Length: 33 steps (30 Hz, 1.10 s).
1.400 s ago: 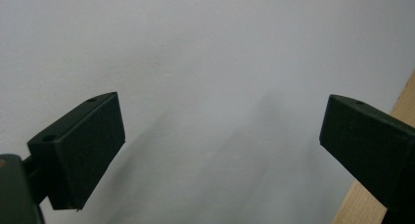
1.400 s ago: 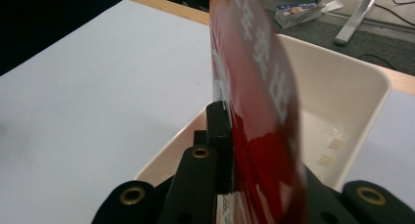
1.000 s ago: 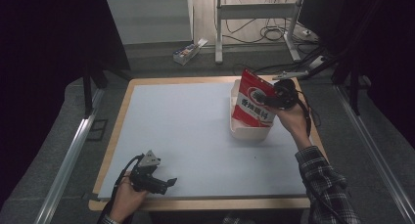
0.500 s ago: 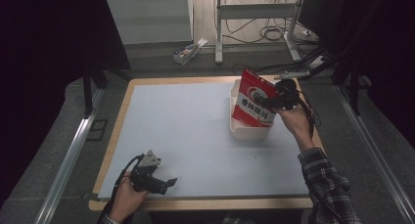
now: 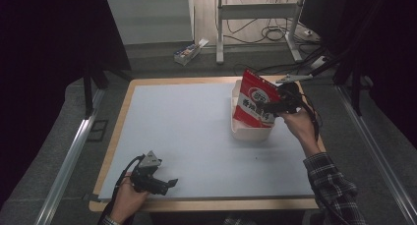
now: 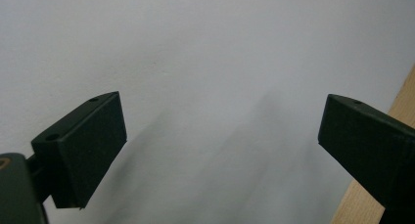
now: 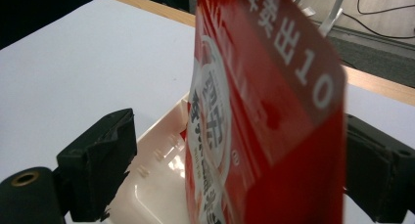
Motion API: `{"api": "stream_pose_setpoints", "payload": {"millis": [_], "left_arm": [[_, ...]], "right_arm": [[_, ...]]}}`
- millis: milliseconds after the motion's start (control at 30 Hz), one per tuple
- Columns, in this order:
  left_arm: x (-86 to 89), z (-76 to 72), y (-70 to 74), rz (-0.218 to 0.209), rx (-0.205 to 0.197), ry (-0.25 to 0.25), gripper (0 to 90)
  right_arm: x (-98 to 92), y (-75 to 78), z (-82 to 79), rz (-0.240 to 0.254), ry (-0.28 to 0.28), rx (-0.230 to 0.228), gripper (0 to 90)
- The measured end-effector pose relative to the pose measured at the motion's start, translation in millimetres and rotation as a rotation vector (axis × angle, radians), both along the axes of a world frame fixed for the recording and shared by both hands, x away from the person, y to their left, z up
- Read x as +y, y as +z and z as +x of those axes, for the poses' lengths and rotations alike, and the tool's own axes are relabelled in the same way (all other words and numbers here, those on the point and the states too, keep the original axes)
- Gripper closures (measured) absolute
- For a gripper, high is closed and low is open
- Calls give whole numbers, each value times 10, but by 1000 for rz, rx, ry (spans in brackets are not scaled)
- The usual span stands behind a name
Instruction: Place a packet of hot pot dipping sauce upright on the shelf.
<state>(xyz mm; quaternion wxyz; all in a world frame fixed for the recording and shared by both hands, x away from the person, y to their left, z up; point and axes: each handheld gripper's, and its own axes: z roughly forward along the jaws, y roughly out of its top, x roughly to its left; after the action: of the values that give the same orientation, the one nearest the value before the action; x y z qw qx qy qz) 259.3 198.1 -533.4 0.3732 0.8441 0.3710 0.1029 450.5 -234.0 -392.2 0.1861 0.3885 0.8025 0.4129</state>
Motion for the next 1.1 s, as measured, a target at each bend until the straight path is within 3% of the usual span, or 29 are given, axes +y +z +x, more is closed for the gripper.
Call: {"api": "stream_pose_setpoints", "payload": {"millis": [300,1100], "left_arm": [[15,8,-3,-14,9,4,32],[-30,-29,4,37,-23,3,0]], "right_arm": [[-38,20,-136,-3,15,-11,75],[-155,-203,-482,-23,36,1,54]]}}
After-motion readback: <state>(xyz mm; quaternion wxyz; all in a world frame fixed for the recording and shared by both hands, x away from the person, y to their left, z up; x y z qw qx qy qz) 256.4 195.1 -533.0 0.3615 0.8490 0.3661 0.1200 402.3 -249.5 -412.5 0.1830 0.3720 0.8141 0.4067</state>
